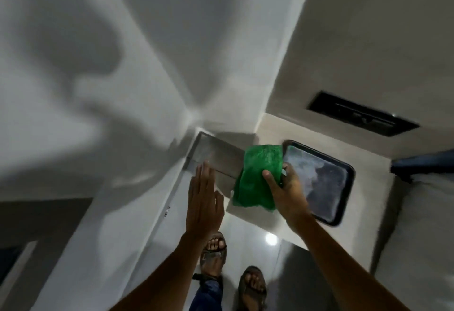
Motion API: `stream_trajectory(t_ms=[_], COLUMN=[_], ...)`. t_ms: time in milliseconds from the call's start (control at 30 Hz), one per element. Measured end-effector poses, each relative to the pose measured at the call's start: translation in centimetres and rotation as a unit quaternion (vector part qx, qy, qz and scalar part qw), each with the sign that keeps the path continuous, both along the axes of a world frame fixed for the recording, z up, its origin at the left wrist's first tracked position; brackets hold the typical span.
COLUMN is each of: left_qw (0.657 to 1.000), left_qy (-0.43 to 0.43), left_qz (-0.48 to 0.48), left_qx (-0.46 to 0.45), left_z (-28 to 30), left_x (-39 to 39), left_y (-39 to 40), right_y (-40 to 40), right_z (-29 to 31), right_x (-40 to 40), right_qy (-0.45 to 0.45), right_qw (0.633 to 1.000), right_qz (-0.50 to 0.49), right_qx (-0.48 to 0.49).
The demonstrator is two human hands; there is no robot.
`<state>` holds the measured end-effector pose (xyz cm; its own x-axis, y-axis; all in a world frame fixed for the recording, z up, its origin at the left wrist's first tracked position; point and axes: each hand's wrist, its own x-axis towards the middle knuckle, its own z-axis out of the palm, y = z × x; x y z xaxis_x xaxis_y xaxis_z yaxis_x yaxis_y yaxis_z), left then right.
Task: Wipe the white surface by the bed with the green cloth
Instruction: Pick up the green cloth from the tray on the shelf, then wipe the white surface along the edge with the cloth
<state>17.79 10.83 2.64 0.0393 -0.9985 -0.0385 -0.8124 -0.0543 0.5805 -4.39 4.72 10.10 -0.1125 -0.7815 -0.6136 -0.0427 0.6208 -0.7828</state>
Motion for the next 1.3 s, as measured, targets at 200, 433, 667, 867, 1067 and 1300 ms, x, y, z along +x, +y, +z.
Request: stream_trajectory(t_ms=[200,433,667,867,1067,1300], left_qw=[0.991,0.975,0.969,0.955,0.944,0.943], left_qy=[-0.057,-0.065,-0.03,0.012,-0.022,-0.041], left_qz=[0.11,0.195,0.233,0.28,0.315,0.323], left_qx=[0.052,0.081,0.08,0.098,0.098,0.064], left_z=[-3.5,-9.5,-19.4,-30.2,-39.2,-44.8], left_x=[8.9,15.3,17.8,17.5,17.7,16.6], left_y=[9.6,18.4,22.2,24.5,26.0,28.0], right_y=[1.6,7.0,8.4,8.7,9.2,11.1], right_z=[-4.1,-14.2,-26.2,-36.9,-45.5,-49.7], right_x=[11.2,20.1,26.6,30.5,32.2,33.7], right_qy=[-0.022,-0.021,0.023,0.048,0.095,0.13], right_qw=[0.982,0.936,0.889,0.873,0.848,0.856], right_qz=[0.186,0.351,0.458,0.485,0.519,0.471], right_qx=[-0.008,0.004,-0.012,-0.01,-0.046,-0.167])
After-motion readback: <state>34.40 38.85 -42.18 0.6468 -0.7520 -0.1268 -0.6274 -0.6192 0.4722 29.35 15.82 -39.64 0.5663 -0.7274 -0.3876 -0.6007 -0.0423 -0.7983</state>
